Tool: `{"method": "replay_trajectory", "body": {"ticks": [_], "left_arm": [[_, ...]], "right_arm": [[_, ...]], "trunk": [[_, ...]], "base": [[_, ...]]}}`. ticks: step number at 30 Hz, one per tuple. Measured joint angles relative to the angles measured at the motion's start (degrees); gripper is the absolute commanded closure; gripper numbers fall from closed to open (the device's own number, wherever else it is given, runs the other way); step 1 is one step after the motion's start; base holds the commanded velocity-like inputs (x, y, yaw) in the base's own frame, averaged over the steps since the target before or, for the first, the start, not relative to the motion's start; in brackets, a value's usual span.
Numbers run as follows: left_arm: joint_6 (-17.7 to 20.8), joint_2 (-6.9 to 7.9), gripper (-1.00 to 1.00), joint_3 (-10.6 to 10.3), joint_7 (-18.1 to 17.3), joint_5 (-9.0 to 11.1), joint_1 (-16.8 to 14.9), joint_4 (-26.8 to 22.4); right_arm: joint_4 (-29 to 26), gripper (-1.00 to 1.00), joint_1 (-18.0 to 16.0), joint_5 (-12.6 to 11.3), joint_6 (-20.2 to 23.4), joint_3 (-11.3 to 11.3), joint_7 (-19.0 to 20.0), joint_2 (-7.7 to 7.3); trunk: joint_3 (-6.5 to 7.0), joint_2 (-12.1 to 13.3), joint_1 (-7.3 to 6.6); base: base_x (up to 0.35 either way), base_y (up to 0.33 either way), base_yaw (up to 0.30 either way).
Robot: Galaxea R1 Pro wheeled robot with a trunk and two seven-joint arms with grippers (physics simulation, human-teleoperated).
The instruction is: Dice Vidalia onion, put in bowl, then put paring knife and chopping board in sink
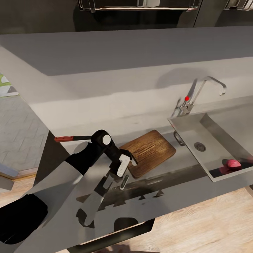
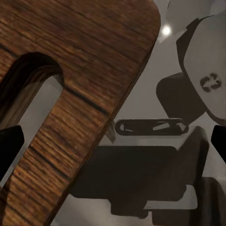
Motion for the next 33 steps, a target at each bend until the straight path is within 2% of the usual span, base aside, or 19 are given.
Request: {"method": "replay_trajectory", "body": {"ticks": [18, 24, 33], "left_arm": [[0.1, -0.18, -1.00, -0.1, 0.8, 0.1, -0.2, 2.3], [0.1, -0.26, -1.00, -1.1, 0.7, 0.2, -0.6, 2.4], [0.2, -0.63, -1.00, -1.3, 0.6, 0.2, -1.2, 3.5]], "right_arm": [[0.0, -1.00, 0.0, 0.0, 0.0, 0.0, 0.0, -0.15], [0.0, -1.00, 0.0, -0.1, 0.0, 0.0, 0.0, -0.18], [0.1, -1.00, 0.0, -0.1, 0.0, 0.0, 0.0, -0.21]], "trunk": [[0.02, 0.0, -0.03], [0.02, 0.0, -0.03], [0.02, 0.0, -0.03]], "base": [[0.000, 0.000, 0.000], [0.000, 0.000, 0.000], [0.000, 0.000, 0.000]]}}
